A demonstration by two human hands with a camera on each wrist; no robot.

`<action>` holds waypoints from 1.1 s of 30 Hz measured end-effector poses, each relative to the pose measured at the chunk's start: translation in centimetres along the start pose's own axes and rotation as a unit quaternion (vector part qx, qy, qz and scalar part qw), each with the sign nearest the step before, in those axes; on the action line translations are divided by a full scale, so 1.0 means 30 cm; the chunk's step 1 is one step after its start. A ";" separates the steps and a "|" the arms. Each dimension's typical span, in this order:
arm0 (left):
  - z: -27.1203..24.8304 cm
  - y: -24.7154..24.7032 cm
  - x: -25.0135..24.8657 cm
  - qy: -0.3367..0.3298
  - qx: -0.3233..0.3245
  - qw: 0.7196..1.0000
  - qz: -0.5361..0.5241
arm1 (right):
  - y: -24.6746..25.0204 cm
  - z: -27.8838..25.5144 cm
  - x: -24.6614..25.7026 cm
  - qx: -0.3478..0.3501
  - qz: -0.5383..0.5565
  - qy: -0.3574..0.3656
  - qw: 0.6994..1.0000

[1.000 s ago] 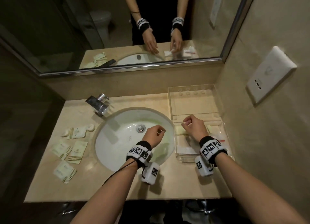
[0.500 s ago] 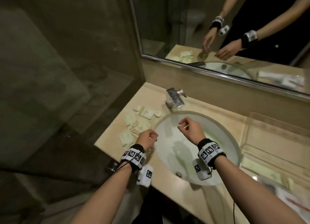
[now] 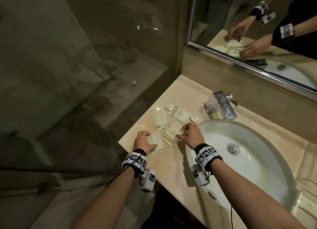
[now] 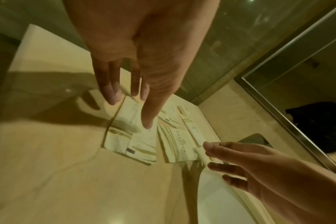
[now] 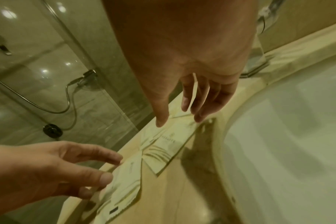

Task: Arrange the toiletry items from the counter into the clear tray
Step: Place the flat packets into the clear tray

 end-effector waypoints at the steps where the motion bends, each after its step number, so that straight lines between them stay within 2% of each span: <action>1: 0.015 -0.002 0.006 -0.007 -0.005 1.000 -0.005 | -0.019 0.010 -0.001 -0.003 -0.006 -0.012 1.000; 6: 0.060 -0.003 0.011 -0.032 -0.033 0.999 -0.013 | -0.086 0.033 0.002 -0.029 -0.019 -0.037 0.999; 11: 0.088 0.003 0.013 -0.007 -0.021 0.999 0.032 | -0.120 0.044 0.006 -0.042 -0.023 -0.056 0.997; 16: 0.095 0.002 0.026 0.001 0.012 0.998 0.065 | -0.119 0.042 -0.012 -0.014 -0.065 -0.071 0.995; 20: 0.076 0.028 0.013 -0.034 0.008 0.999 -0.012 | -0.078 0.030 -0.019 -0.019 -0.029 -0.044 0.998; 24: 0.019 0.043 -0.038 -0.034 0.030 0.991 -0.125 | 0.015 -0.009 -0.020 -0.042 0.048 -0.022 0.998; 28: -0.073 0.008 -0.151 -0.027 0.067 0.972 -0.224 | 0.158 -0.078 -0.037 -0.085 0.089 0.007 0.992; 33: -0.211 -0.075 -0.338 -0.063 0.097 0.961 -0.253 | 0.368 -0.219 -0.118 -0.142 0.116 0.017 0.983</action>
Point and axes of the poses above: each hand's wrist, its own z-axis towards the middle knuckle, its own y-axis out of the back of the hand, x = y × z, the point moved 6 cm from there along z, towards the middle knuckle, and after that the axes turned 3 degrees about -x, right-handed, at the moved point
